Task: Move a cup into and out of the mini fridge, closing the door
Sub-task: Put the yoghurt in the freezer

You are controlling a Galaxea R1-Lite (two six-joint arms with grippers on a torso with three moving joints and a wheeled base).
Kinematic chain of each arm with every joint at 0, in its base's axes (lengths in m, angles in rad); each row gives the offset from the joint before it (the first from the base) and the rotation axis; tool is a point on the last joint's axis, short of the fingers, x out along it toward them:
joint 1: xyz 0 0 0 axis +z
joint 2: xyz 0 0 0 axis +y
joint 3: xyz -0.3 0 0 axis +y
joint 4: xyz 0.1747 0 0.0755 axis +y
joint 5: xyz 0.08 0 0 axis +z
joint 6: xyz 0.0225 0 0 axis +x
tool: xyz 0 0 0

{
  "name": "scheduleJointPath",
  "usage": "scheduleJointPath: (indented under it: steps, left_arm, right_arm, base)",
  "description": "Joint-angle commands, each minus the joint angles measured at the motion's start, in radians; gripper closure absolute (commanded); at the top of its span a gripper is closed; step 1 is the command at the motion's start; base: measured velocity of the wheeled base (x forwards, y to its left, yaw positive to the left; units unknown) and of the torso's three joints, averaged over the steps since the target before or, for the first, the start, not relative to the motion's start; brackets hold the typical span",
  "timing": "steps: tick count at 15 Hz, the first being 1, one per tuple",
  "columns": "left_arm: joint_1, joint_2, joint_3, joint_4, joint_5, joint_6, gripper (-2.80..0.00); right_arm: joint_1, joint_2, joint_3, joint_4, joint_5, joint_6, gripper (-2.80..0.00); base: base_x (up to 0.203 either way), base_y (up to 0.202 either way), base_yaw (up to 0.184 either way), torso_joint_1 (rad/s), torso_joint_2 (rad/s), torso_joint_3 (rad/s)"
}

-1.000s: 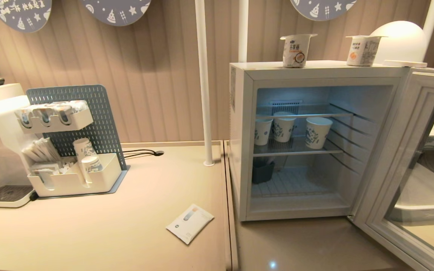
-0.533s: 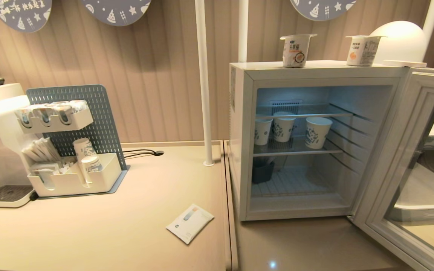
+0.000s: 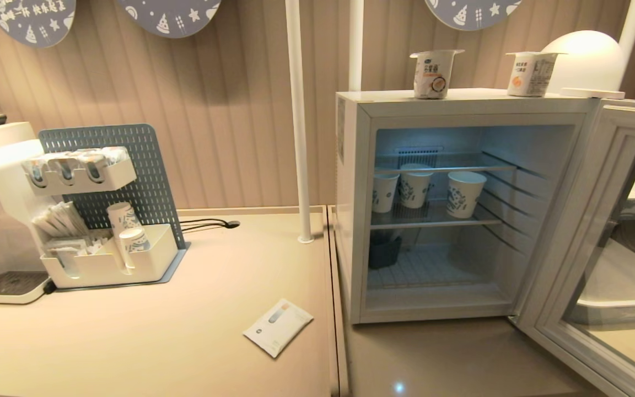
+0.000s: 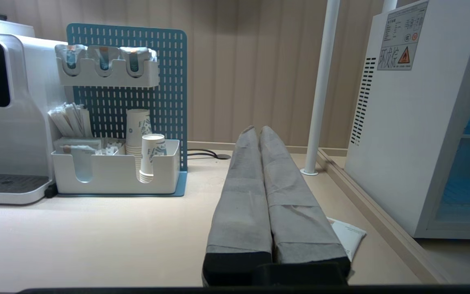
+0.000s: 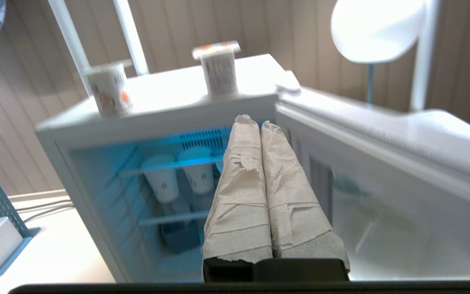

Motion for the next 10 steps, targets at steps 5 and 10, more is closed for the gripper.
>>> scheduleJointPath:
  steps: [5, 10]
  left_arm:
    - [0.002, 0.000, 0.040, -0.002, 0.001, -0.001, 0.00]
    - [0.000, 0.000, 0.040, -0.002, 0.002, -0.009, 0.00]
  right_arm:
    - [0.024, 0.439, -0.491, 0.208, 0.116, 0.002, -2.80]
    - [0.027, 0.654, -0.685, 0.305, 0.164, 0.010, -2.80]
  base:
    - [0.000, 0.000, 0.000, 0.000, 0.00, 0.000]
    - [0.000, 0.000, 0.000, 0.000, 0.00, 0.000]
